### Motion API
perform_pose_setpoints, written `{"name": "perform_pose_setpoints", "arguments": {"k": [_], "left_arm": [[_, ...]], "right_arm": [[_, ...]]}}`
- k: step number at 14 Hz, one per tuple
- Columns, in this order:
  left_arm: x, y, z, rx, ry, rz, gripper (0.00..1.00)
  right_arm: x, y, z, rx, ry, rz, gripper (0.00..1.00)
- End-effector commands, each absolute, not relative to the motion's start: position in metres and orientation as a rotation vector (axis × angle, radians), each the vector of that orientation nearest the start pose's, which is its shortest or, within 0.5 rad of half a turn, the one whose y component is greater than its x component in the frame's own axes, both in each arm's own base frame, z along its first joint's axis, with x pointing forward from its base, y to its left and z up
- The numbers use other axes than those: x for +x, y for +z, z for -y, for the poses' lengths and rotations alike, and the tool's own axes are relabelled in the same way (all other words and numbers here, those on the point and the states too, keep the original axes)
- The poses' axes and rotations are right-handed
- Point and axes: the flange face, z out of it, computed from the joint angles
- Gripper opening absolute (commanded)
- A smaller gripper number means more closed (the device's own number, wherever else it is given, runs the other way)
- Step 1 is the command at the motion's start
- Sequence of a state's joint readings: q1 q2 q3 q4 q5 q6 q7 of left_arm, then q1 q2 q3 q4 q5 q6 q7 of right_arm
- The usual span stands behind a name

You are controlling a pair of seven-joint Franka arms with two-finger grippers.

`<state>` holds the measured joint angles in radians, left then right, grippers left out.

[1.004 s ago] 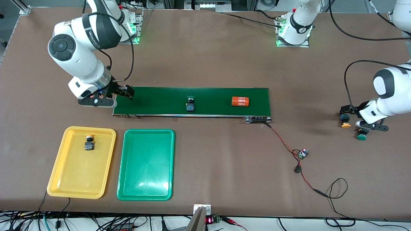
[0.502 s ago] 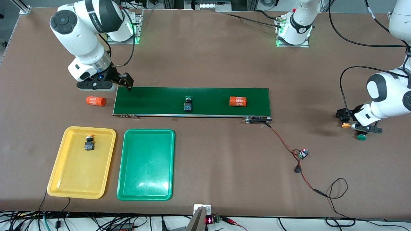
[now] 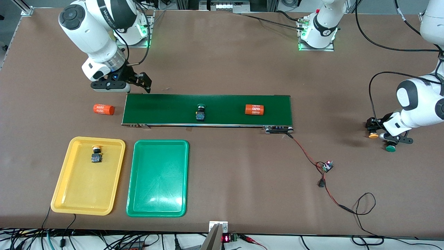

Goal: Sort buttons by color to trays

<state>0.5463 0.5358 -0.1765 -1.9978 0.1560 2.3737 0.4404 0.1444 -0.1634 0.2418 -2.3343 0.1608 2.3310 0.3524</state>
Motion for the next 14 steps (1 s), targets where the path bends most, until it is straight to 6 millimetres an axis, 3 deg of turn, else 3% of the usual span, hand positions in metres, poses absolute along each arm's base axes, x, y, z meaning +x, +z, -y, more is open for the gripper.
{"name": "perform_pose_setpoints", "arguments": {"k": [1,3,6,11,14], "left_arm": [[0.547,0.179,-0.215,-3.151,0.233,-0.325,0.0],[0.552,0.2,-0.212,-3.131,0.213,-0.381,0.0],[0.563,0.256,-0.18,-3.091,0.242,-0.468,0.0],[0.575,0.299,-0.088,-3.057,0.288,-0.454,0.0],[0.574,0.323,-0.049,-3.033,0.294,-0.48,0.0]], "right_arm": [[0.457,0.402,-0.205,-2.971,-0.183,-0.15,0.92],[0.456,0.395,-0.217,-2.961,-0.186,-0.186,0.92],[0.458,0.38,-0.227,-2.949,-0.18,-0.223,0.92],[0.459,0.352,-0.246,-2.92,-0.171,-0.294,0.92],[0.456,0.343,-0.254,-2.934,-0.151,-0.262,0.92]]}}
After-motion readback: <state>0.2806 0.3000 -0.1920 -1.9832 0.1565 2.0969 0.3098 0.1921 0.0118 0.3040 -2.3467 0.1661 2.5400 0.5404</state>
